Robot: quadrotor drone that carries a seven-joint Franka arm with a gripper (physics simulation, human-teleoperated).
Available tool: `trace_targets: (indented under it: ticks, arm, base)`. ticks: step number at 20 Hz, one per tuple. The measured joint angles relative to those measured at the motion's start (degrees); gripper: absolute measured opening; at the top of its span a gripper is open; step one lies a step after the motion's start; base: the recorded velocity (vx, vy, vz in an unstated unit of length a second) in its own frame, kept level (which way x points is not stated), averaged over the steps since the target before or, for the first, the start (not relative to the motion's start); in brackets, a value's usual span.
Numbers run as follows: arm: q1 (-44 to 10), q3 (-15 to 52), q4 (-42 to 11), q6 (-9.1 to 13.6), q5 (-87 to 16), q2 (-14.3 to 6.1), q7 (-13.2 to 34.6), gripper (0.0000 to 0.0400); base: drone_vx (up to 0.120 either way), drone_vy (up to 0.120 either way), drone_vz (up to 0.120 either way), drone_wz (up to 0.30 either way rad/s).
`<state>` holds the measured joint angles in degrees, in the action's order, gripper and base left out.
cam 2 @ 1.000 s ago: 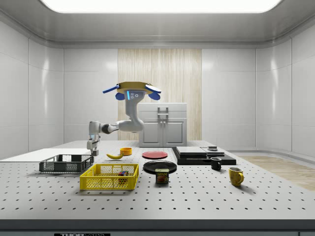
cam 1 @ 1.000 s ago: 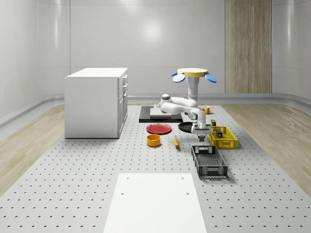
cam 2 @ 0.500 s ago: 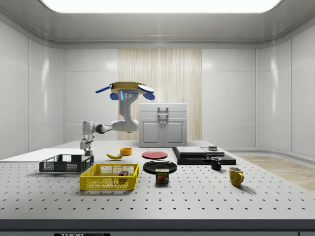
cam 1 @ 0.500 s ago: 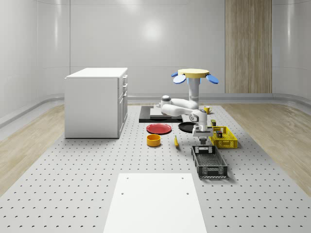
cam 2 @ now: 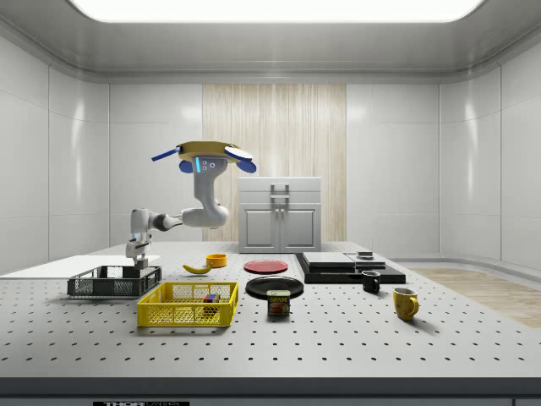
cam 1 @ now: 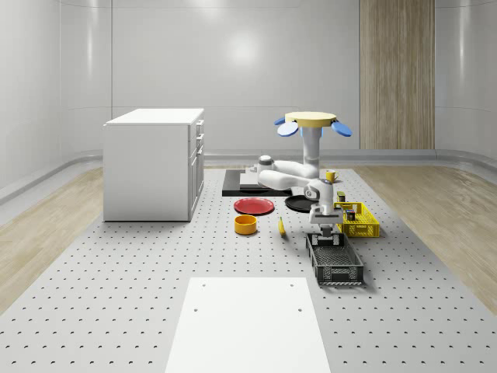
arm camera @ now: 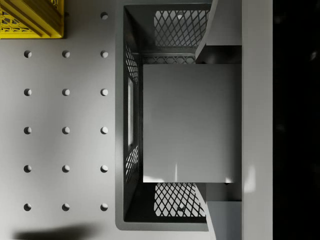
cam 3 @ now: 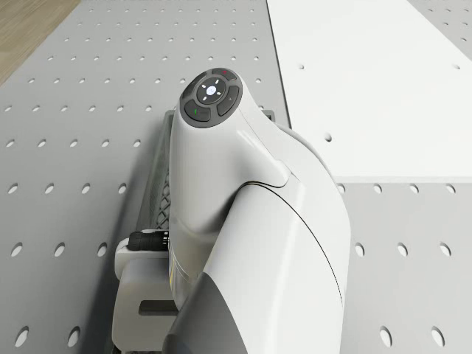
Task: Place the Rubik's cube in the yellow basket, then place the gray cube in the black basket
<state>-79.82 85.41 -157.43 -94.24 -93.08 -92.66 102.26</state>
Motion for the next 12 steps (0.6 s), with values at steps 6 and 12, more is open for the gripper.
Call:
trace_targets:
  ticks: [6,12]
  arm:
    - [0.00,0.00,0.00,-0.02,0.01,-0.02,0.00,0.0250]
    - [-0.09,-0.75,0.07,-0.32,-0.68,-0.03,0.03,0.0250]
  base:
    - [0.120,0.000,-0.067,0.000]
    - [0.053,0.000,0.000,0.000]
